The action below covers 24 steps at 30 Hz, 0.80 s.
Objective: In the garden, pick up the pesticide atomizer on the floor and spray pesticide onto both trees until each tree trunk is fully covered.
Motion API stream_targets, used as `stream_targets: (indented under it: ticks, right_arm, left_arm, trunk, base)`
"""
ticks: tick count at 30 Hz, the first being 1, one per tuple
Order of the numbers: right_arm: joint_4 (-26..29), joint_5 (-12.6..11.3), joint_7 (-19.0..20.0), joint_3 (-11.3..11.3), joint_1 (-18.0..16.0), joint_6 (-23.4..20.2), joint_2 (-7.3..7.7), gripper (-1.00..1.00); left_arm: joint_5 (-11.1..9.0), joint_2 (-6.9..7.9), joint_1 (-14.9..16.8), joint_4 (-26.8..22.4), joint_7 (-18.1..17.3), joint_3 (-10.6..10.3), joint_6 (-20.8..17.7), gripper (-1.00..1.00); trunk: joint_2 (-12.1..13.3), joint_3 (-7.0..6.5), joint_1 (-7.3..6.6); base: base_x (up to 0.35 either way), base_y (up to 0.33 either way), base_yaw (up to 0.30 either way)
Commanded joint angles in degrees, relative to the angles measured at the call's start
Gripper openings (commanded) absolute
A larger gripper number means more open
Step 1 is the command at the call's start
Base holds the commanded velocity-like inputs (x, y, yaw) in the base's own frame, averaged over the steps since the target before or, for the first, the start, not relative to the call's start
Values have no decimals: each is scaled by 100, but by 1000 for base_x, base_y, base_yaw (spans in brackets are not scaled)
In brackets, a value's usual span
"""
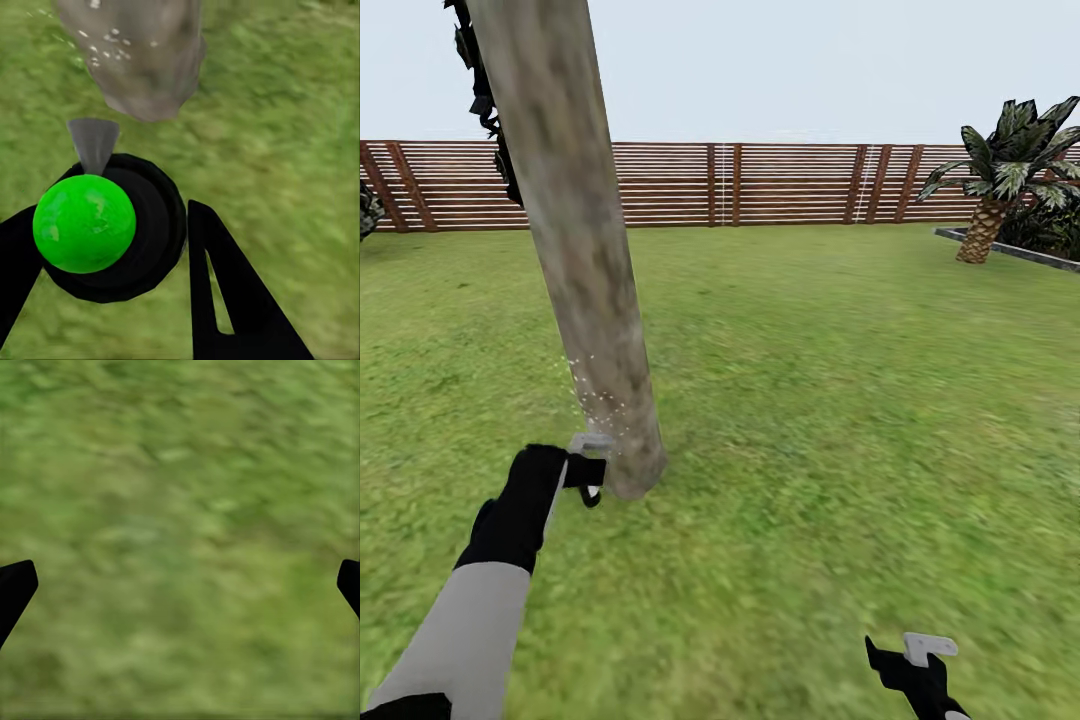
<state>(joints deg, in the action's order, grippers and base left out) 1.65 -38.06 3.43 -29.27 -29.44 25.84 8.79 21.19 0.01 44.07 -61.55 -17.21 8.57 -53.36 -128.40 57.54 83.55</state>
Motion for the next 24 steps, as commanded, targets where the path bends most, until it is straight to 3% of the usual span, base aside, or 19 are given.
stream_targets:
  ticks: [1, 3, 5, 7, 13, 16, 21, 24]
  right_arm:
    - [0, 0, 0, 0, 0, 0, 0, 100]
    - [-1, 0, 0, 0, 0, 0, 0, 100]
    - [-1, 0, 0, 0, 0, 0, 0, 100]
    - [-3, 0, 0, 0, 0, 0, 0, 100]
    - [0, 0, 0, 0, 0, 0, 0, 100]
    - [1, 0, 0, 0, 0, 0, 0, 100]
    - [-1, 0, 0, 0, 0, 0, 0, 100]
    - [-3, 0, 0, 0, 0, 0, 0, 100]
  left_arm:
    - [-34, 175, -8, -70, -16, 16, -40, -100]
    - [-44, 302, -31, -106, -27, 16, -54, -100]
    - [-44, 301, -49, -161, -28, -7, -80, -100]
    - [-50, 126, -20, -413, -28, -139, -338, -100]
    - [-44, -178, 21, -941, -28, -432, -477, -100]
    - [-38, -99, 43, -1201, -37, -381, -498, -100]
    - [-46, 117, 76, -1306, -105, -71, -508, -100]
    - [-59, 55, 83, -1355, -114, -101, -510, -100]
  trunk:
    - [0, 0, 0]
    - [0, 0, 0]
    - [0, 0, 0]
    - [0, 0, 0]
    - [0, 0, 0]
    - [0, 0, 0]
    - [0, 0, 0]
    - [0, 0, 0]
  base:
    - [0, 0, 0]
    - [0, 0, 0]
    - [0, 0, 0]
    - [0, 0, 0]
    - [0, 0, 0]
    - [0, 0, 0]
    - [0, 0, 0]
    - [0, 0, 0]
